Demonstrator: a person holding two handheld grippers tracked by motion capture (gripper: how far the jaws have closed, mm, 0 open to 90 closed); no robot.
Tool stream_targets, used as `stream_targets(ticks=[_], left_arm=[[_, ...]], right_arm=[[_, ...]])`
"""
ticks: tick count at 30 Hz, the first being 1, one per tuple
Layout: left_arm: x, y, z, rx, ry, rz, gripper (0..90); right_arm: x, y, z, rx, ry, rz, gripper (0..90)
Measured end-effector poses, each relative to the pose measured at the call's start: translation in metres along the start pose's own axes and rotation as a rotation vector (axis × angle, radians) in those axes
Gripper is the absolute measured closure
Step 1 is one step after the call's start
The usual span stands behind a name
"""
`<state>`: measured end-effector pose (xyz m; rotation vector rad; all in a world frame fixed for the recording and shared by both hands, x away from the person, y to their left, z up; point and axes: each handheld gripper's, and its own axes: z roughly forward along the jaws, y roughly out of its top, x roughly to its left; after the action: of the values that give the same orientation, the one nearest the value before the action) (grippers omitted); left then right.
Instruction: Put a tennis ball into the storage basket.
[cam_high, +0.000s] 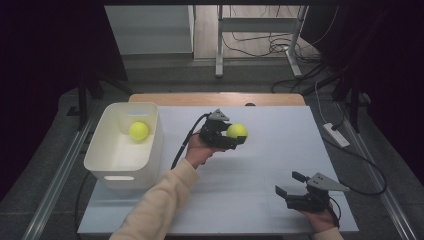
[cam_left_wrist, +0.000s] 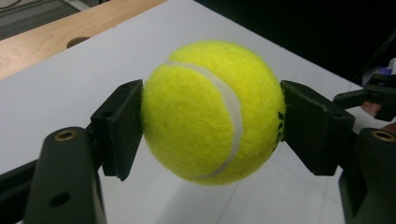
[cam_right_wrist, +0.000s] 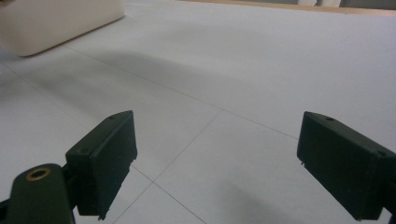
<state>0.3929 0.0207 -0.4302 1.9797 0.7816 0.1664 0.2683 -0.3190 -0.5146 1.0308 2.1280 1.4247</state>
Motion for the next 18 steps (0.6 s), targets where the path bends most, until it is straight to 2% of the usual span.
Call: stream_targets(ticks=[5, 18], left_arm=[[-0.002, -0.002, -0.011, -0.003, 0.013, 0.008, 27.3], [-0.001, -0.005, -0.027, -0.025, 0.032, 0.006, 27.3]], right_arm=[[-0.001, 0.0, 0.001, 0.003, -0.002, -0.002, 12.1], [-0.001, 0.0, 0.001, 0.004, -0.001, -0.001, 12.1]])
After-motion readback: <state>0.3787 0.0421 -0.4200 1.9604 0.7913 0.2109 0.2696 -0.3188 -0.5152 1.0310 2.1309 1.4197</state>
